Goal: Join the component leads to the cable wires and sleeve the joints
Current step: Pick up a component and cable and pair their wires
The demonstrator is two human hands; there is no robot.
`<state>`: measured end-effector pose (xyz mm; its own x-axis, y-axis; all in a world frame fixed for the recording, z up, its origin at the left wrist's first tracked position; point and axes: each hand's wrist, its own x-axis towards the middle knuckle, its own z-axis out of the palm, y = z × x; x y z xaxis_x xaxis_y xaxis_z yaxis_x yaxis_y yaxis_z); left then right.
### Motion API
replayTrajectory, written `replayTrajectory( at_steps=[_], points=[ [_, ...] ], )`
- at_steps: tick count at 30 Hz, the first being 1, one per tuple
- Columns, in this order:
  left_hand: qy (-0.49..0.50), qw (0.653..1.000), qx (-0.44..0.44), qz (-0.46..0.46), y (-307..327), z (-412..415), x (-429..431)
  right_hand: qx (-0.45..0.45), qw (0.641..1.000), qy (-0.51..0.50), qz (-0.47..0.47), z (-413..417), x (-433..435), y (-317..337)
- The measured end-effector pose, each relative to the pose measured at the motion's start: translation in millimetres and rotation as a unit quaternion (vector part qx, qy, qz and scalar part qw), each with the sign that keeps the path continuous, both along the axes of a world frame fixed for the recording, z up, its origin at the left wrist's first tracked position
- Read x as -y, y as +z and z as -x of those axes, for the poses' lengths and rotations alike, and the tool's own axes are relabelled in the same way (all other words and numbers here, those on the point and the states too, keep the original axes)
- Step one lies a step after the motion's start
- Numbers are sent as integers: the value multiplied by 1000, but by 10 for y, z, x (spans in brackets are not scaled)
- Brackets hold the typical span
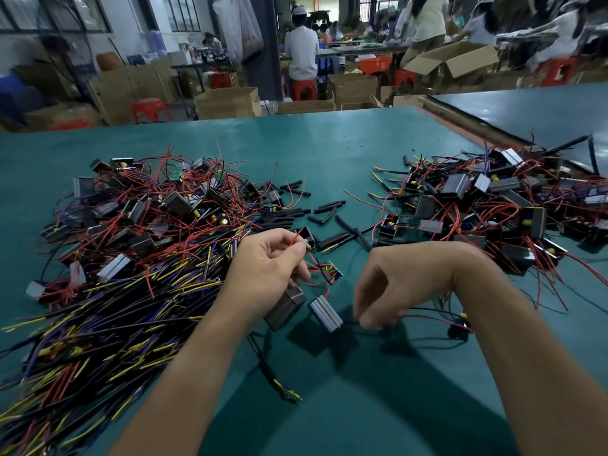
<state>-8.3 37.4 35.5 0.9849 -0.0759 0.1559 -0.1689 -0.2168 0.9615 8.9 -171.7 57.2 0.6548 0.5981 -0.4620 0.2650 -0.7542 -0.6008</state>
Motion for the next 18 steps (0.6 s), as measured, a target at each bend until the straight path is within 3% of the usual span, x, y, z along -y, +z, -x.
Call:
replayTrajectory(
  at_steps=[5, 9, 18],
  points=[
    [-67, 996, -55, -31, -5, -11, -2, 116, 971, -190, -84, -154, -172, -213],
    [-88, 993, -72, -30, 3, -11, -12, 54, 936, -295, -182, -190, -269, -302],
    [-103, 989, -100, -47, 32, 38, 2, -21, 877, -349, -330, -192, -351, -263]
  ],
)
